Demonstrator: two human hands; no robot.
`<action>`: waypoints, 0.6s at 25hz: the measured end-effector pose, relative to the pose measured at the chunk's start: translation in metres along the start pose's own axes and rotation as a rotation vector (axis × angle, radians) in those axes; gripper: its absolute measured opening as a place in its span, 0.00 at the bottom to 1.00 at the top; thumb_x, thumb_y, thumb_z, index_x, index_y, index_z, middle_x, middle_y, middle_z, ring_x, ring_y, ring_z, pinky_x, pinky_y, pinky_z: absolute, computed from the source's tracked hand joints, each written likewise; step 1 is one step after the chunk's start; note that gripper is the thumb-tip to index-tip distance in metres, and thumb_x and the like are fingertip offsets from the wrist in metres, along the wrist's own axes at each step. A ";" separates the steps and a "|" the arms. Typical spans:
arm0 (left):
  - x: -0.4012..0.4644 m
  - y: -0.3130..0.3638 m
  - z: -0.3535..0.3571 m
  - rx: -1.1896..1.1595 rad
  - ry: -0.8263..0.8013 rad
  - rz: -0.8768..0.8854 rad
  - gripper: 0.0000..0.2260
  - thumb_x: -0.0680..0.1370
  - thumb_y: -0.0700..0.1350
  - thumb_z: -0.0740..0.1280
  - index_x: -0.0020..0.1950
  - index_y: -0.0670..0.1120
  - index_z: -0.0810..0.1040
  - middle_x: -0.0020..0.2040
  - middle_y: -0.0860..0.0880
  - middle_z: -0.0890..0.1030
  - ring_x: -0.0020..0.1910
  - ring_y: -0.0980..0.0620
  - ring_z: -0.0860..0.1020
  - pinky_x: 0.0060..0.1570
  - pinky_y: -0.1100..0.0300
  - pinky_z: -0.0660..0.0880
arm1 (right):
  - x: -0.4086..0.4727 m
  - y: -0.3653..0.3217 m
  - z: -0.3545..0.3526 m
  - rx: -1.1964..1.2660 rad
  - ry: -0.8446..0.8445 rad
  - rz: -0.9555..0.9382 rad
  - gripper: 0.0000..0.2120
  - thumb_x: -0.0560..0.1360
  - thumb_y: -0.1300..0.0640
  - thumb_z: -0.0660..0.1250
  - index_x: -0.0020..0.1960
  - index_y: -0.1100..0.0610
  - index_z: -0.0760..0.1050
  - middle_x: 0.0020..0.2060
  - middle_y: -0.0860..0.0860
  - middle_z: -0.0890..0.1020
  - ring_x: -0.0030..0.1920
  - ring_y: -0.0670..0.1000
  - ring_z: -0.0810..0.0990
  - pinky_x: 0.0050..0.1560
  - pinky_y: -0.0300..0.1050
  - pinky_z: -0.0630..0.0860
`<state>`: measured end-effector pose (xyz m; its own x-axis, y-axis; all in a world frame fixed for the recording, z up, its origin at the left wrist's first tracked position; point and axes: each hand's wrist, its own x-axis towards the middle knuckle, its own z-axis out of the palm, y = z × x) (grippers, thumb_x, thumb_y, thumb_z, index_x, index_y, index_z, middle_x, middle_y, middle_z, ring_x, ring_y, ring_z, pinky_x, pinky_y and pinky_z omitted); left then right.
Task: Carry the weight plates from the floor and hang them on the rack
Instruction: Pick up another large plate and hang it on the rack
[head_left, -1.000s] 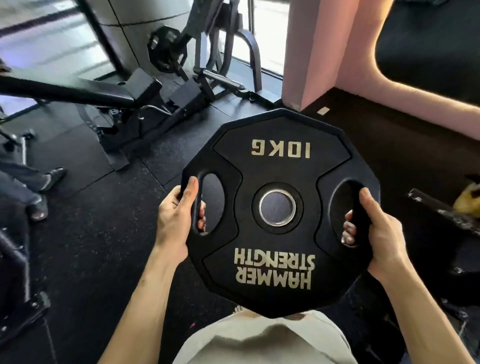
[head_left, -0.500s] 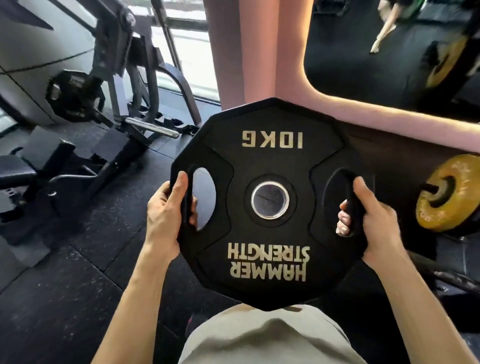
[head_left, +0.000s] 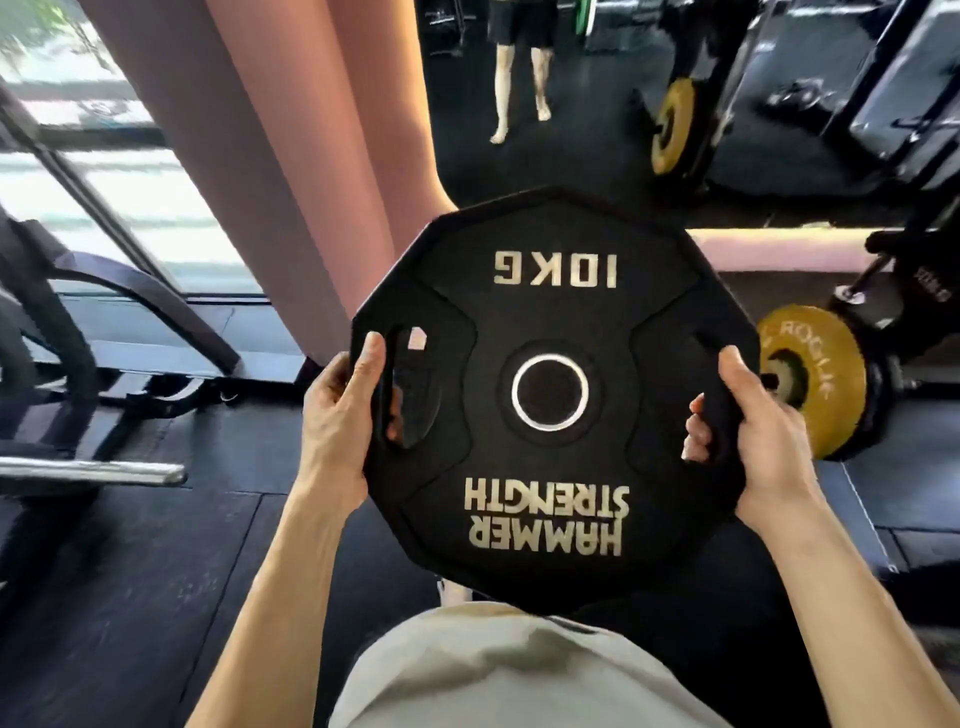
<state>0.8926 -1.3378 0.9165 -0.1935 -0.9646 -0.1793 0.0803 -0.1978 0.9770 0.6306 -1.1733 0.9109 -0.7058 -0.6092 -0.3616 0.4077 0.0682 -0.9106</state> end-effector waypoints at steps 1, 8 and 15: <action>0.030 0.008 0.005 -0.002 -0.046 -0.009 0.17 0.73 0.61 0.70 0.38 0.49 0.73 0.31 0.45 0.73 0.25 0.48 0.67 0.25 0.60 0.66 | 0.011 -0.004 0.013 0.032 0.017 -0.011 0.24 0.64 0.35 0.74 0.30 0.56 0.77 0.27 0.54 0.74 0.25 0.51 0.71 0.27 0.43 0.70; 0.222 0.042 0.077 0.081 -0.330 -0.062 0.16 0.74 0.60 0.70 0.40 0.48 0.77 0.33 0.46 0.76 0.27 0.49 0.71 0.27 0.59 0.70 | 0.102 -0.034 0.081 0.128 0.338 -0.084 0.22 0.69 0.38 0.72 0.36 0.58 0.76 0.28 0.53 0.75 0.24 0.49 0.73 0.27 0.42 0.71; 0.359 0.041 0.214 0.113 -0.621 -0.048 0.15 0.77 0.57 0.68 0.42 0.46 0.78 0.33 0.44 0.75 0.26 0.48 0.71 0.28 0.58 0.70 | 0.222 -0.065 0.077 0.220 0.531 -0.104 0.26 0.64 0.35 0.74 0.42 0.58 0.79 0.29 0.53 0.76 0.27 0.51 0.74 0.29 0.43 0.72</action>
<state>0.6171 -1.6552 0.9167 -0.7284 -0.6672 -0.1558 -0.0396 -0.1861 0.9817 0.4921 -1.3743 0.9050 -0.9191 -0.1206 -0.3751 0.3914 -0.1708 -0.9042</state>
